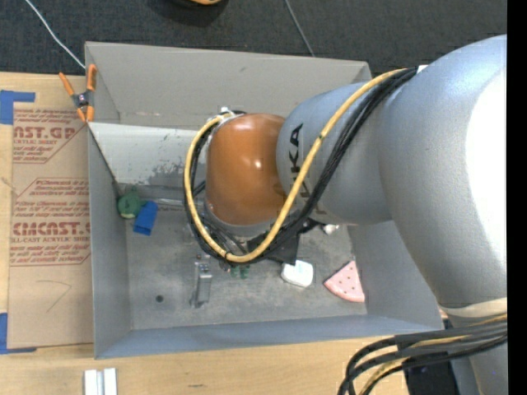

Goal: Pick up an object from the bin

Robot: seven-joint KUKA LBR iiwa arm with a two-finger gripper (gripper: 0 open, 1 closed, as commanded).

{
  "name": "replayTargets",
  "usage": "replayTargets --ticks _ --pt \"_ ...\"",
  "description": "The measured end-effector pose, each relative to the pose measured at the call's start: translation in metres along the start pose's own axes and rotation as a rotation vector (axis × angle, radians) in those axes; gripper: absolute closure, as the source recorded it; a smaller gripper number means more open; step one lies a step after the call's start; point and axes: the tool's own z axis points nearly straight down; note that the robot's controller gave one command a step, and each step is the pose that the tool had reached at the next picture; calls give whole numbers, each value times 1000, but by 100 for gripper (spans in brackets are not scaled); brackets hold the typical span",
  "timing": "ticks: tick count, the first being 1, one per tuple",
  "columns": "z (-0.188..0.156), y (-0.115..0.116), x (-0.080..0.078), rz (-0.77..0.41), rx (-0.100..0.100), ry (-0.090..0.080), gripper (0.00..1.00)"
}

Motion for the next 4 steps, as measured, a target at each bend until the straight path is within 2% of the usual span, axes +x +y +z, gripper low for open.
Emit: replayTargets --ticks 1,2,3,4 --pt "-4 -1 -2 3 -2 -7 0" --pt "62 -115 -78 -445 2 -2 0" --pt "7 -92 -71 -142 -3 -10 0" --pt "32 -170 -77 -255 1 -4 0"
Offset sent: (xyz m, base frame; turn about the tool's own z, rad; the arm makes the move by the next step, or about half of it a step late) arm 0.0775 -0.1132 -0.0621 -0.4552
